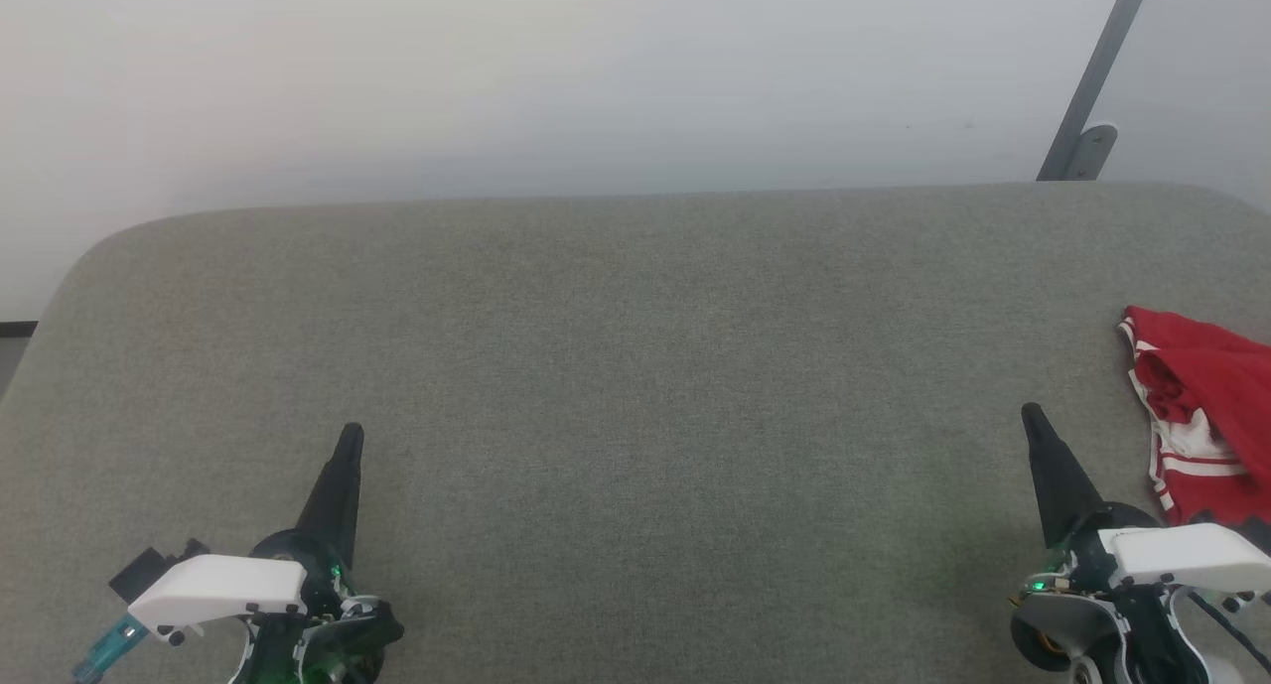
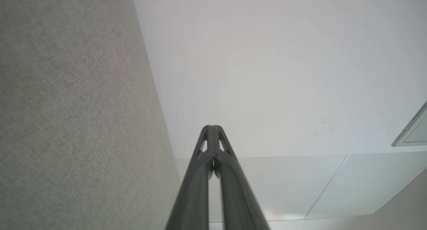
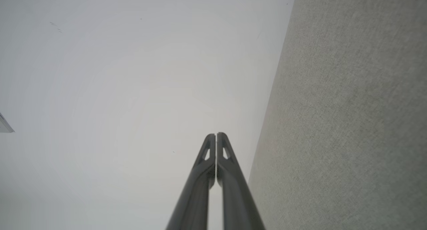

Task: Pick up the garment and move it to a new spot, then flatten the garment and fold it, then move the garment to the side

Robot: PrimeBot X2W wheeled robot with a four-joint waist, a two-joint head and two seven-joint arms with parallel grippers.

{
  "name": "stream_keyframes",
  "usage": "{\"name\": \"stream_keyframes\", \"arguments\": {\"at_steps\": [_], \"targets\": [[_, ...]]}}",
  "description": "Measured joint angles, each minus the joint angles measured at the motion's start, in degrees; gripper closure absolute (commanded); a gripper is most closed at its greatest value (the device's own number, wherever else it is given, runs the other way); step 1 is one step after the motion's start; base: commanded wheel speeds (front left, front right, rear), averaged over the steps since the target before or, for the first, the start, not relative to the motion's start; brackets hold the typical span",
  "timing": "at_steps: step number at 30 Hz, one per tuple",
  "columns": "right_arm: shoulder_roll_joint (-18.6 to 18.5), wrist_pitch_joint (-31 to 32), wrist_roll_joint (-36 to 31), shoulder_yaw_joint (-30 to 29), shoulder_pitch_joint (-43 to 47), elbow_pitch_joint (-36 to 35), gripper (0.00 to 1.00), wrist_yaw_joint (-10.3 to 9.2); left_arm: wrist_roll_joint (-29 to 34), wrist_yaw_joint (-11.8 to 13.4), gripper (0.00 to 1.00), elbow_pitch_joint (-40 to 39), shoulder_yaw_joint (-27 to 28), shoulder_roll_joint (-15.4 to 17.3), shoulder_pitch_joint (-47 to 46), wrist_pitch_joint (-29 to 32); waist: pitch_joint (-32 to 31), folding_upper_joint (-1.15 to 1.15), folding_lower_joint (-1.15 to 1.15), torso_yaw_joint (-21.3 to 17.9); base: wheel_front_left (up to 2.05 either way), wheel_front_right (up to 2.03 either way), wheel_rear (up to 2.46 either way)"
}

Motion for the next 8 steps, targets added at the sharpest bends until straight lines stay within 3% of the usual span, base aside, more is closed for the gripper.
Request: {"name": "stream_keyframes", "arguments": {"at_steps": [8], "targets": [[0.0,0.0,0.0,0.0,0.0,0.0,1.0,0.0,0.0,0.0,1.0,0.0,0.0,0.0,0.0,0.0,0.0,0.0,0.0,0.0,0.0,0.0,0.0]]}}
